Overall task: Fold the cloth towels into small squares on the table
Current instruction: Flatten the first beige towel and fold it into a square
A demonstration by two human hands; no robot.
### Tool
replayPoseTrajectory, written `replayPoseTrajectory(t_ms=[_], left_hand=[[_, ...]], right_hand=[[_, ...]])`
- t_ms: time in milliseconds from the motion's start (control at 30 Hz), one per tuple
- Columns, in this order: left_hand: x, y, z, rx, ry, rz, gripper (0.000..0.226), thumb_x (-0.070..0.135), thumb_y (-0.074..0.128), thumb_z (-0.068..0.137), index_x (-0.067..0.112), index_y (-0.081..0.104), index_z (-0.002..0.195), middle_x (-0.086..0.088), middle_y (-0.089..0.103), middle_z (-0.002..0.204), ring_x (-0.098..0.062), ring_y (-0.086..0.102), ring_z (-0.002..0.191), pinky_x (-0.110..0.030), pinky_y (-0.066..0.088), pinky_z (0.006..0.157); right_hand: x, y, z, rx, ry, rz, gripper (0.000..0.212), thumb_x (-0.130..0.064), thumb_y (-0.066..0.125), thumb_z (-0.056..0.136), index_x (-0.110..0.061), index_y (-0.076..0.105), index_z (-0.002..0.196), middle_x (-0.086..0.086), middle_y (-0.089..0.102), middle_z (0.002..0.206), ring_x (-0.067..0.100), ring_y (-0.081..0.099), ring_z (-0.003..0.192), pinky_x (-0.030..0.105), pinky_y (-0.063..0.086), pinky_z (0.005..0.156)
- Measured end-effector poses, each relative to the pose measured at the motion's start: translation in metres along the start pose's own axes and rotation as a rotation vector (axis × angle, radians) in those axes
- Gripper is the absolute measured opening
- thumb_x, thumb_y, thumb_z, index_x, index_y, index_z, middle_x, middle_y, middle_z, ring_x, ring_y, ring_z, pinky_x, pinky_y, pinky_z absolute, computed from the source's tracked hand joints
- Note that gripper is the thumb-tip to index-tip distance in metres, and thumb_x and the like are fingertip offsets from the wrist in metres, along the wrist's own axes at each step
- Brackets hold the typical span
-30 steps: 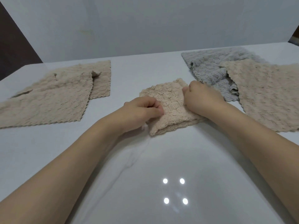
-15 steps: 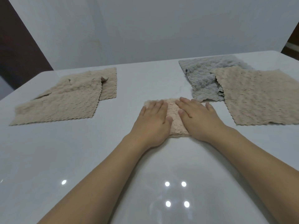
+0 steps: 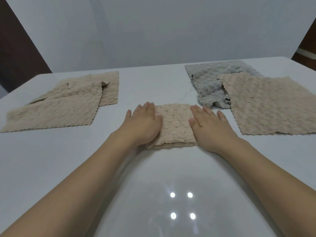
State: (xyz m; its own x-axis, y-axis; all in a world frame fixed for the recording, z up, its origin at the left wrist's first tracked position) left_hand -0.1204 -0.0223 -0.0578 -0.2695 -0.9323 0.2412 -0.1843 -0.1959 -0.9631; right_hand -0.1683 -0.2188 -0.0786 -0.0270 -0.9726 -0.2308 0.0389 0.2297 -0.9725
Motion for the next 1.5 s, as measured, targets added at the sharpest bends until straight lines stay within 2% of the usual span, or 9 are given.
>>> replayPoseTrajectory(t_ms=[233, 433, 533, 700, 900, 1033, 1200, 1333, 1500], left_hand=[[-0.018, 0.009, 0.011, 0.013, -0.06, 0.019, 0.062, 0.048, 0.012, 0.103, 0.019, 0.01, 0.158, 0.002, 0.003, 0.166, -0.017, 0.001, 0.152, -0.053, -0.001, 0.121], [-0.008, -0.028, 0.02, 0.213, 0.07, -0.157, 0.034, 0.026, 0.032, 0.101, 0.009, 0.057, 0.116, -0.014, 0.055, 0.129, -0.035, 0.047, 0.125, -0.043, 0.038, 0.101], [0.026, -0.025, 0.027, 0.07, 0.162, -0.09, 0.045, 0.034, 0.032, 0.103, 0.014, 0.045, 0.142, -0.011, 0.046, 0.145, -0.031, 0.038, 0.135, -0.041, 0.033, 0.108], [0.04, -0.028, 0.04, -0.078, 0.044, 0.016, 0.042, 0.051, 0.047, 0.091, 0.014, 0.057, 0.106, -0.004, 0.061, 0.108, -0.026, 0.057, 0.101, -0.035, 0.044, 0.084], [0.024, -0.037, 0.031, -0.094, 0.113, -0.355, 0.028, 0.046, 0.063, 0.088, 0.018, 0.065, 0.096, 0.0, 0.07, 0.096, -0.02, 0.068, 0.087, -0.044, 0.056, 0.084], [0.019, -0.04, 0.011, 0.087, 0.15, -0.727, 0.03, 0.051, 0.052, 0.097, 0.024, 0.055, 0.11, 0.004, 0.069, 0.099, -0.017, 0.071, 0.084, -0.032, 0.053, 0.048], [0.015, -0.026, 0.001, 0.258, 0.039, -0.736, 0.048, 0.062, 0.038, 0.096, 0.018, 0.049, 0.112, 0.006, 0.062, 0.104, -0.007, 0.06, 0.092, -0.029, 0.047, 0.066], [0.005, -0.016, -0.004, 0.274, -0.079, -0.72, 0.046, 0.047, 0.022, 0.094, 0.014, 0.053, 0.088, -0.01, 0.063, 0.102, -0.028, 0.059, 0.1, -0.042, 0.045, 0.086], [-0.011, -0.004, -0.02, 0.38, -0.156, -0.333, 0.038, 0.042, 0.027, 0.103, 0.011, 0.046, 0.093, -0.004, 0.057, 0.084, -0.032, 0.054, 0.085, -0.039, 0.039, 0.073]], right_hand=[[0.001, 0.001, 0.002, -0.022, 0.015, -0.017, 0.056, -0.039, 0.011, 0.103, -0.018, 0.008, 0.155, -0.006, 0.001, 0.162, 0.01, -0.005, 0.148, 0.044, -0.003, 0.12], [-0.002, 0.001, 0.001, 0.077, 0.002, 0.004, 0.053, -0.037, 0.017, 0.103, -0.015, 0.027, 0.15, 0.0, 0.02, 0.159, 0.015, 0.012, 0.147, 0.045, 0.007, 0.119], [-0.002, -0.002, -0.004, 0.313, -0.02, 0.03, 0.052, -0.04, 0.018, 0.098, -0.01, 0.059, 0.11, 0.009, 0.059, 0.119, 0.029, 0.051, 0.117, 0.043, 0.038, 0.098], [-0.003, -0.003, -0.008, 0.541, -0.003, -0.01, 0.047, -0.037, 0.029, 0.093, -0.004, 0.058, 0.076, 0.014, 0.055, 0.078, 0.035, 0.053, 0.074, 0.041, 0.043, 0.064], [0.001, -0.006, -0.002, 0.417, 0.024, 0.07, 0.048, -0.046, 0.028, 0.098, -0.015, 0.051, 0.071, 0.003, 0.049, 0.086, 0.027, 0.045, 0.087, 0.041, 0.038, 0.079], [0.006, -0.016, -0.006, 0.355, 0.084, 0.634, 0.054, -0.059, 0.031, 0.091, -0.019, 0.06, 0.071, -0.007, 0.059, 0.077, 0.019, 0.054, 0.084, 0.037, 0.041, 0.079], [-0.02, -0.024, -0.014, 0.272, 0.225, 1.689, 0.015, -0.024, 0.054, 0.097, -0.011, 0.057, 0.1, 0.0, 0.069, 0.081, 0.012, 0.064, 0.066, 0.019, 0.05, 0.052], [-0.04, -0.003, -0.005, 0.327, 0.307, 1.318, 0.016, -0.032, 0.051, 0.097, -0.019, 0.051, 0.105, -0.001, 0.064, 0.1, 0.019, 0.062, 0.096, 0.035, 0.05, 0.084], [-0.048, 0.0, -0.004, 0.44, 0.216, 0.897, 0.029, -0.032, 0.041, 0.101, -0.008, 0.047, 0.117, 0.007, 0.061, 0.104, 0.025, 0.055, 0.097, 0.032, 0.038, 0.074]])
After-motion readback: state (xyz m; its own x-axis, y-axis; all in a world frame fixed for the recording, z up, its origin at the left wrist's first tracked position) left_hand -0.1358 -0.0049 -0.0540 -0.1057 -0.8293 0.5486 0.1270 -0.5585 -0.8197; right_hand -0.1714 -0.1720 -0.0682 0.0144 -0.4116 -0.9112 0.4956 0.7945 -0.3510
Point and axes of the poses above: each hand's wrist, its own z-axis towards the middle knuckle, its own y-axis out of the palm, x = y × z, the point moved 2 cm from there along z, towards the middle knuckle
